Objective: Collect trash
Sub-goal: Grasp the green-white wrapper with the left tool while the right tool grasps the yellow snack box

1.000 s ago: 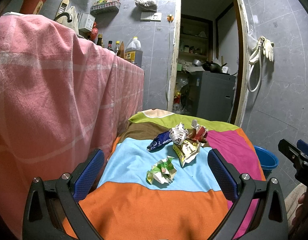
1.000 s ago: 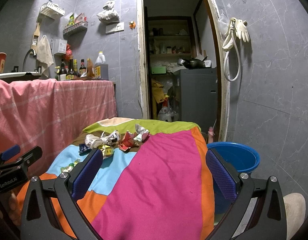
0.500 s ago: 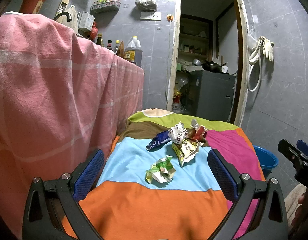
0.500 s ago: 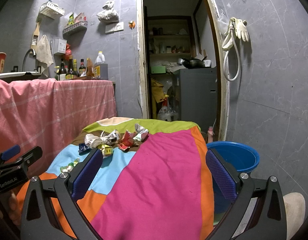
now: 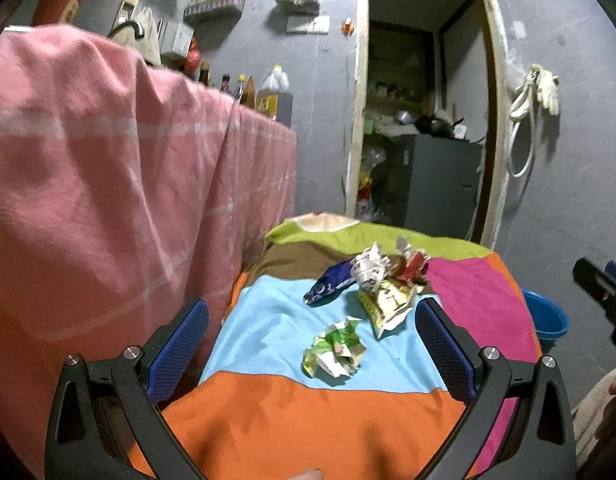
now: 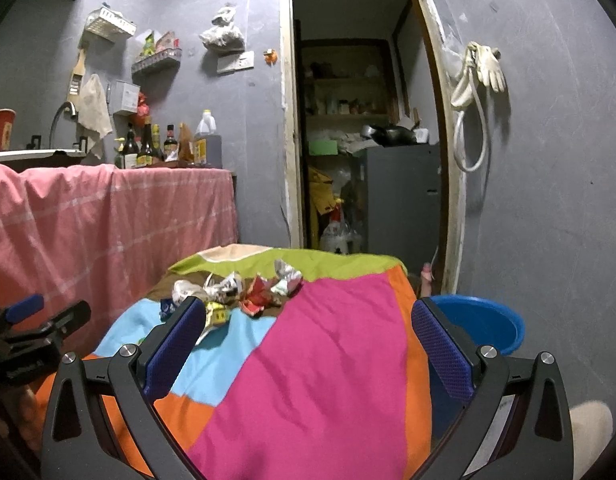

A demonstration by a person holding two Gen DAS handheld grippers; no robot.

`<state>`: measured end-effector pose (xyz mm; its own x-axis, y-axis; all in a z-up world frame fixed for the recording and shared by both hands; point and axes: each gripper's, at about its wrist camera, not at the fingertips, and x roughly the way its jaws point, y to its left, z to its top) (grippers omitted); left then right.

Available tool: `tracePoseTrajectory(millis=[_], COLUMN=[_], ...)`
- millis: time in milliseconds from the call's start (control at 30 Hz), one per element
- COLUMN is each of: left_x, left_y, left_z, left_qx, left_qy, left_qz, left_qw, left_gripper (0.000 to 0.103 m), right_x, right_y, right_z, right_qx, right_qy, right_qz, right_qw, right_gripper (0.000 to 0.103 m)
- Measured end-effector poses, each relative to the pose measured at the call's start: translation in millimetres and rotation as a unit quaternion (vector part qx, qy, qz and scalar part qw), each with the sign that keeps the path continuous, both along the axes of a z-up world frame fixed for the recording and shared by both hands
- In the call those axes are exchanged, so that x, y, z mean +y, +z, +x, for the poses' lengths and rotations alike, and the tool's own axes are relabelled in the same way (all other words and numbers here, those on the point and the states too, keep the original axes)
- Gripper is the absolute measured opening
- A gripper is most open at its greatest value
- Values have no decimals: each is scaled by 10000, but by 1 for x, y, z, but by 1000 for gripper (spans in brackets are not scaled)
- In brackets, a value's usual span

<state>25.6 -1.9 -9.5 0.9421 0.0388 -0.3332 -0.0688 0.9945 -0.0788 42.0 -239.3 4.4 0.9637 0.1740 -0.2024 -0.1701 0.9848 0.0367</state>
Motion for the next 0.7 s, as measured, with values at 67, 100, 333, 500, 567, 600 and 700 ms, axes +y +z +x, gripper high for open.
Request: tracePoseTrajectory(millis=[67,100,333,500,567,600,700], left_x=[3,4,10,19,23,24,30], left_y=[-5,-9,-25,-31,-33,-35,-40], left_z=[12,18,45,59,66,70,74], left_qx=[283,431,1151,1486,1661,1780,2122], left_qy=[-40,-47,-166,-408,-511,-569,-710], left_qz=[-50,-94,-260,-695,-888,-964,-1322], left_qw=[9996,9990,9929,9856,9808,9776,9656], left_gripper=[101,101,99,77,63,52,33], right_x=[1,2,11,22,30,35,49], right_y=[3,3,-4,-7,-8,-9,-12], right_z=[9,15,53,77,89,94,113], right_qx=[40,90,648,886,996,1056,1318], right_qy=[84,138,593,908,1091,1178,1474], right_qz=[-68,-103,-133,-158,-210,-242,-297], right_qw=[9999,9998,9960,9918,9888,9871,9798], right_gripper=[103,103,103,101,93,84,73])
